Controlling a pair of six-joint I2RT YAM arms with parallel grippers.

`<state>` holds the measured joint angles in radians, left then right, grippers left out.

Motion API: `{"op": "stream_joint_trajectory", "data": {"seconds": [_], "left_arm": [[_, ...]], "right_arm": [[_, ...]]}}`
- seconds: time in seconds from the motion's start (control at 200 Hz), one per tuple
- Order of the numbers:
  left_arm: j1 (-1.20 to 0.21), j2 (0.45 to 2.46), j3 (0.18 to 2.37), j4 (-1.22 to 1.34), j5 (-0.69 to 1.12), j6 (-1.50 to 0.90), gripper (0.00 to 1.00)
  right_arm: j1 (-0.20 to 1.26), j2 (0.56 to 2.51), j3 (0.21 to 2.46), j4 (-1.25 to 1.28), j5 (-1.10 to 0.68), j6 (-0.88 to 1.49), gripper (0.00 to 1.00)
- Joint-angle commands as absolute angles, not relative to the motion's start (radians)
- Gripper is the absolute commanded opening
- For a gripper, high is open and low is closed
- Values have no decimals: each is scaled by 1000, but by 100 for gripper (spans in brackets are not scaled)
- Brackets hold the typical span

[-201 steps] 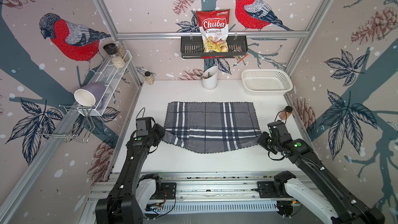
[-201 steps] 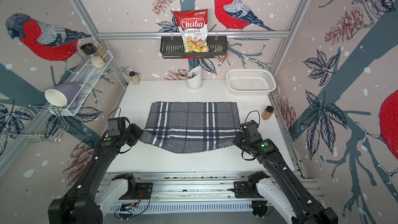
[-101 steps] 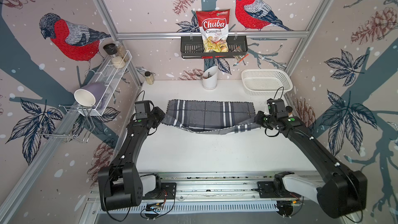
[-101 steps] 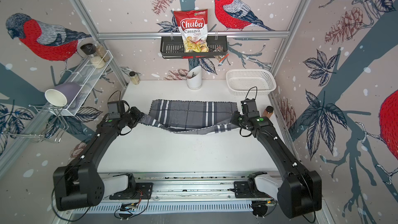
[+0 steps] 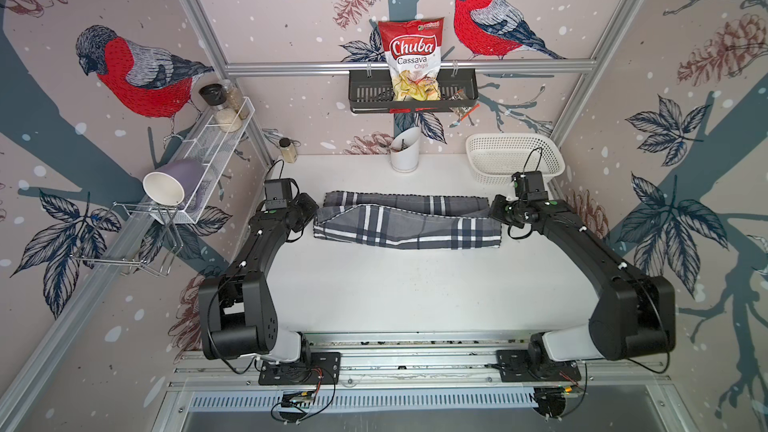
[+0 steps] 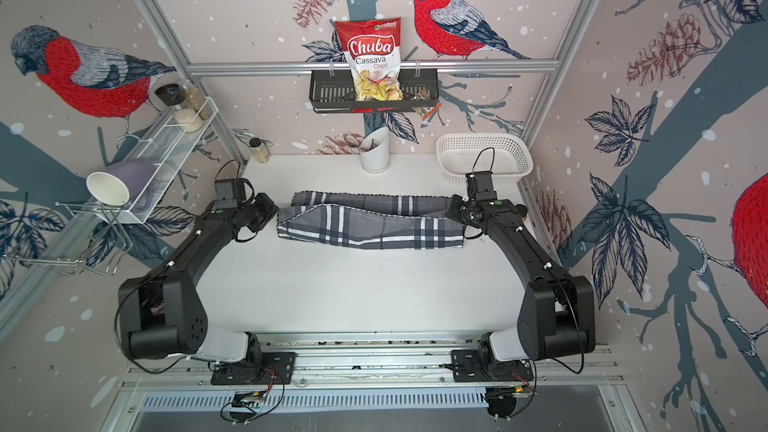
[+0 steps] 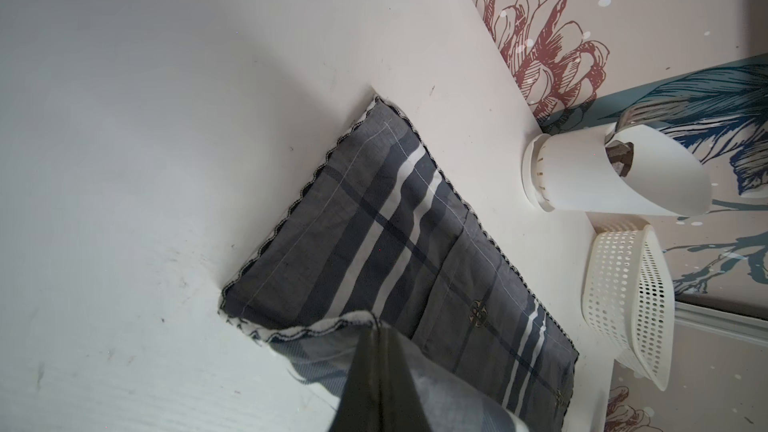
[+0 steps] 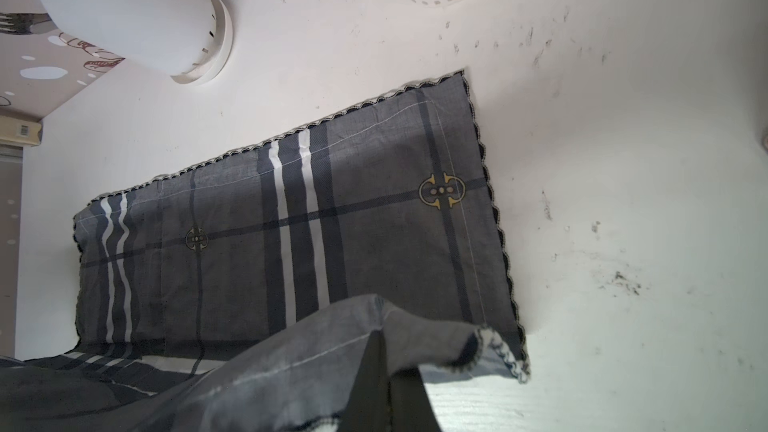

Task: Roll up the pillowcase
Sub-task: Fold the pillowcase.

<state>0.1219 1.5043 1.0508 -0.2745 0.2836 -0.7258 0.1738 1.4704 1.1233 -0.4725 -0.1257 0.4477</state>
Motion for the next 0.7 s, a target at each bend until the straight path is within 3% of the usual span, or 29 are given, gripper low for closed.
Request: {"op": "stream_joint_trajectory", "data": {"seconds": [0.0,0.3,0.33,0.37,0.405,0.465,0.48,0.51,0.6,0.69], "left_arm": [[122,1550,1084,-266,269,-687,0],[118,1646,1124,-236,274,-682,0],[118,1657,1133,-237,265,-686,0],[118,1672,1153,-244,246,-692,0],[117,1684,1171,-248,236,-695,20],[118,1703,1207,-250,225,-695,70],[118,1707,1217,-253,222,-696,82],[119,1712,1236,-260,224,-701,96],[113,1678,1266,-283,199,-688,98],[89,1560,1198,-276,101,-689,93]], "right_arm": [[169,1512,1149,-448,-124,435,0],[152,1635,1251,-419,-118,438,0],[150,1653,1272,-419,-117,435,10],[145,1689,1316,-427,-119,434,34],[142,1717,1347,-432,-124,434,48],[133,1767,1421,-465,-112,440,69],[130,1778,1437,-471,-107,440,72],[125,1797,1470,-488,-101,439,75],[114,1805,1512,-508,-93,436,81],[135,1747,1454,-490,-86,429,82]]}}
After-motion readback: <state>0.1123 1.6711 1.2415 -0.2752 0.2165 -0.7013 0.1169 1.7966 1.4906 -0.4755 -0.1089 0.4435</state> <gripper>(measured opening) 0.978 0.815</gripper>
